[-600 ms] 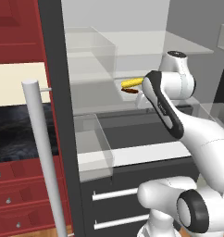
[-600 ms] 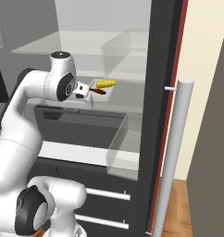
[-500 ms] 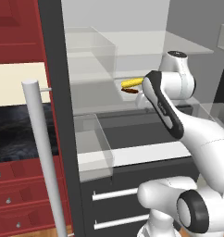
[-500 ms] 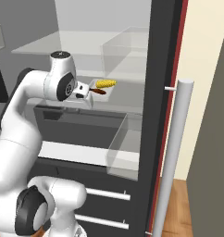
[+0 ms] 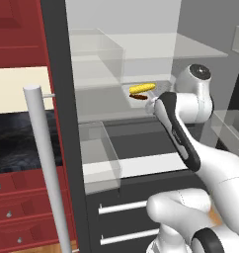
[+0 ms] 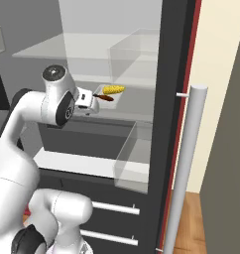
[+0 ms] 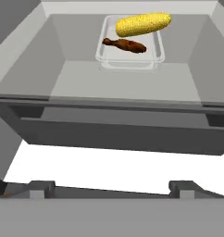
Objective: Place the tupperware containing the chicken drumstick and corn meal in the microwave. Close the microwave door and press the start button to reheat the meal.
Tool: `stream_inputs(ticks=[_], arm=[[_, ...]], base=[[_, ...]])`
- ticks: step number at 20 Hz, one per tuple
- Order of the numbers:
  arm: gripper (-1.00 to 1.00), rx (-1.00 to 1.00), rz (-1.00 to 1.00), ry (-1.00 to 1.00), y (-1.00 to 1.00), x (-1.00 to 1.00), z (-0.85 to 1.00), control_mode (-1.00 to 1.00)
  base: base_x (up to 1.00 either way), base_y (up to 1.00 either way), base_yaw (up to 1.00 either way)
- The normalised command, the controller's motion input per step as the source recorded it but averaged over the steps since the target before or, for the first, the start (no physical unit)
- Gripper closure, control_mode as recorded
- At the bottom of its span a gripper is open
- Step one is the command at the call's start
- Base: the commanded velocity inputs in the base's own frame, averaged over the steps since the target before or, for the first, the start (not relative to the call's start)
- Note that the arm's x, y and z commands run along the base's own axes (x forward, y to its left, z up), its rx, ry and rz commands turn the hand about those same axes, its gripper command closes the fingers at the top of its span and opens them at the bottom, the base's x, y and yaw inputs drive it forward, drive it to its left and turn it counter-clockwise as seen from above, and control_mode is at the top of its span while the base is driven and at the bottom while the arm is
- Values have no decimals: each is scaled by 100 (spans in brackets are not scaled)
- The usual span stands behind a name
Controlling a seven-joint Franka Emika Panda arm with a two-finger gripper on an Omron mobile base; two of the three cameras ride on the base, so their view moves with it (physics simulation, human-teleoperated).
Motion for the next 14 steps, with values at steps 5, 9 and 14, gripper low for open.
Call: stream_inputs(ticks=[5,9,14], arm=[[-100,0,-9,-32,0,9,3,-100],[-100,3,-9,-13,-5,27,2,-100],[-100,15,-10,-2,-8,20,7,-100]], base=[[0,0,0],[0,0,0],[0,0,0]])
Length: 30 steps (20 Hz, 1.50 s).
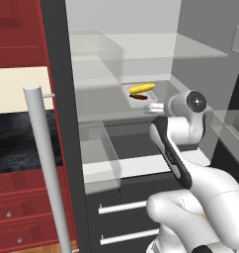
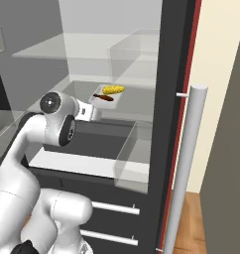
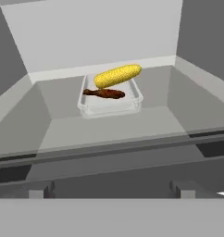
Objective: Place the tupperware containing the chicken drumstick and corn meal in the microwave. Close the microwave door and press the start button to reheat the meal.
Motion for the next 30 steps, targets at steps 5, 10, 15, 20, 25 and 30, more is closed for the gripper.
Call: stream_inputs(ticks=[5,10,15,20,25,30], arm=[[-100,20,-3,0,0,9,25,-100],[-100,13,0,8,-9,28,11,-100],[-100,5,0,10,-16,36,0,-100],[-100,6,0,11,-14,43,-12,-100],[-100,2,0,3,0,49,-21,-100],[-100,0,0,0,0,49,-19,-100]], base=[[0,0,0],[0,0,0],[0,0,0],[0,0,0],[0,0,0],[0,0,0]])
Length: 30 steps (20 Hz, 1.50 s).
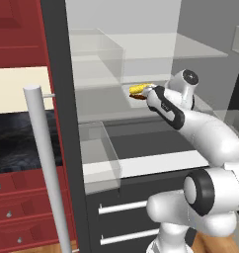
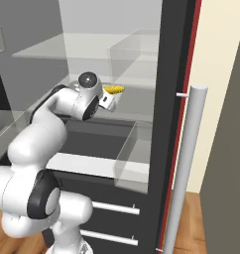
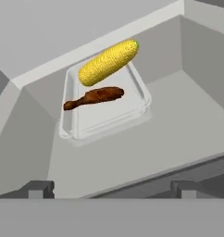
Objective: Place the tupperware containing the chicken drumstick and corn meal in the microwave. Close the microwave door and press the start button to reheat the meal.
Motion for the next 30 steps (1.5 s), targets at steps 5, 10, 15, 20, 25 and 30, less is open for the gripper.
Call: stream_inputs(ticks=[5,10,15,20,25,30], arm=[[-100,0,0,2,0,51,-29,-100],[-100,0,0,8,1,57,-28,-100],[-100,0,-1,2,6,51,-9,-100],[-100,0,-1,0,10,46,-11,-100],[-100,0,-2,0,6,45,-16,-100],[-100,0,-6,1,3,22,-17,-100]], base=[[0,0,0],[0,0,0],[0,0,0],[0,0,0],[0,0,0],[0,0,0]])
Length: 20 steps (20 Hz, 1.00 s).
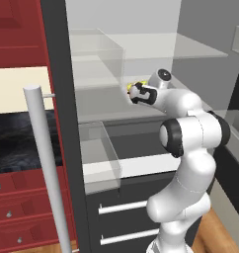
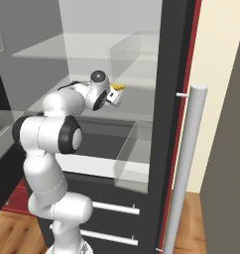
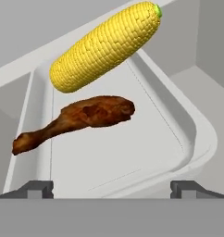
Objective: Place the tupperware containing the chicken drumstick and corn meal in the microwave. Close the microwave door and press the start button to reheat the meal.
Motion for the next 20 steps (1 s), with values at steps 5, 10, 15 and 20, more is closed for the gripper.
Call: stream_inputs(ticks=[5,10,15,20], arm=[[-100,0,-16,0,0,0,-16,-100],[-100,0,-19,-9,0,0,0,-100],[-100,0,-19,-5,0,0,1,-100],[-100,0,-14,6,0,17,-3,-100]], base=[[0,0,0],[0,0,0],[0,0,0],[0,0,0]])
